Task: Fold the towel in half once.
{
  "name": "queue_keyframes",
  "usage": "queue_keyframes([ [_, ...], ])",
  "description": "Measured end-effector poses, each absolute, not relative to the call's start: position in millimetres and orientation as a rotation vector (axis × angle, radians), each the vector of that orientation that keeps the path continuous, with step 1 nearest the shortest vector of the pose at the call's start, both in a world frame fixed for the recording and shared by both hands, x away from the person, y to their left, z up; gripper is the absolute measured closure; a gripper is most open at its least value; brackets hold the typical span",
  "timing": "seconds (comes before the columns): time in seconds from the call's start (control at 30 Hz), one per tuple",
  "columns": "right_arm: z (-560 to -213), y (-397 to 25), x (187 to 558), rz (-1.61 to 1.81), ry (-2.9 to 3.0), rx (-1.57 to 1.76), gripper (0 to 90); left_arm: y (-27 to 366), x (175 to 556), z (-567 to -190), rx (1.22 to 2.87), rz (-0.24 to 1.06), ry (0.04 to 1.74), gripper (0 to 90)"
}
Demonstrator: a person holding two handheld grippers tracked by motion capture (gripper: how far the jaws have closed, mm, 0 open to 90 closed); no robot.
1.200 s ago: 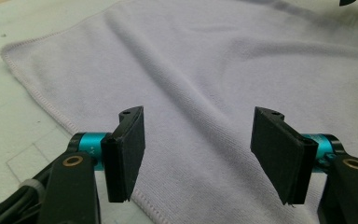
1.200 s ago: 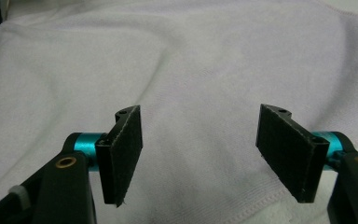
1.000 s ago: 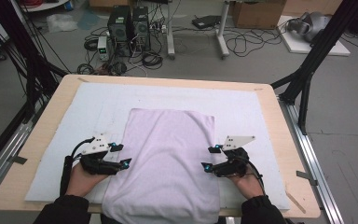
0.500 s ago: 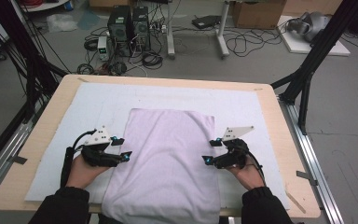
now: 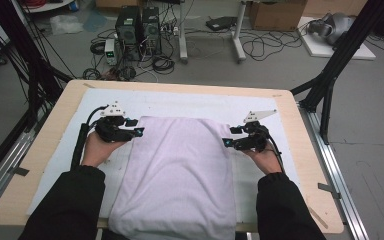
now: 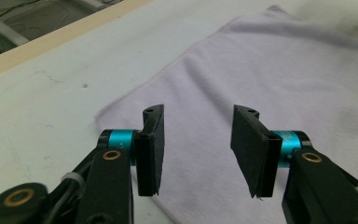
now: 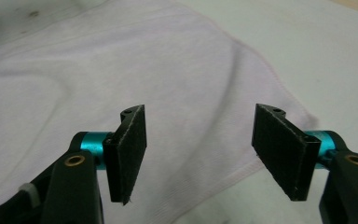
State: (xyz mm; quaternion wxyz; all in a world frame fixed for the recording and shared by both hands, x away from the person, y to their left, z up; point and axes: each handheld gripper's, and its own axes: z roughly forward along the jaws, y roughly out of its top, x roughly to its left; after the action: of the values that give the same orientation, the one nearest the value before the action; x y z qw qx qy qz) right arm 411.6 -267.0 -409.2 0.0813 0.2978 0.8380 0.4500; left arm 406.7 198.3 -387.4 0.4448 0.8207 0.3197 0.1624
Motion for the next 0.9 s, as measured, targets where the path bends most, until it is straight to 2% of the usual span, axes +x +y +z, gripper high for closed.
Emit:
queue_keyframes([
  [0.1,-417,-269,419,1.324,2.495,0.947,37.6,202,415,-396,2.036,0.386,0.831,59.6],
  [0.23,-426,-266,425,1.287,2.507,0.966,39.3,200,423,-408,2.109,0.354,0.871,60.0],
  [0.47,-438,-262,431,1.183,2.522,1.006,45.7,191,427,-422,2.18,0.401,0.901,60.9],
  [0.57,-441,-263,433,1.167,2.522,1.021,49.2,190,431,-430,2.23,0.384,0.922,65.5],
  [0.67,-444,-262,434,1.136,2.537,1.02,54.9,190,431,-434,2.23,0.397,0.954,74.2],
  [0.77,-444,-263,435,1.142,2.53,1.039,65.3,190,432,-434,2.229,0.421,0.969,84.4],
  [0.9,-445,-262,436,1.171,2.549,1.051,80.5,196,434,-434,2.186,0.36,1.008,88.2],
])
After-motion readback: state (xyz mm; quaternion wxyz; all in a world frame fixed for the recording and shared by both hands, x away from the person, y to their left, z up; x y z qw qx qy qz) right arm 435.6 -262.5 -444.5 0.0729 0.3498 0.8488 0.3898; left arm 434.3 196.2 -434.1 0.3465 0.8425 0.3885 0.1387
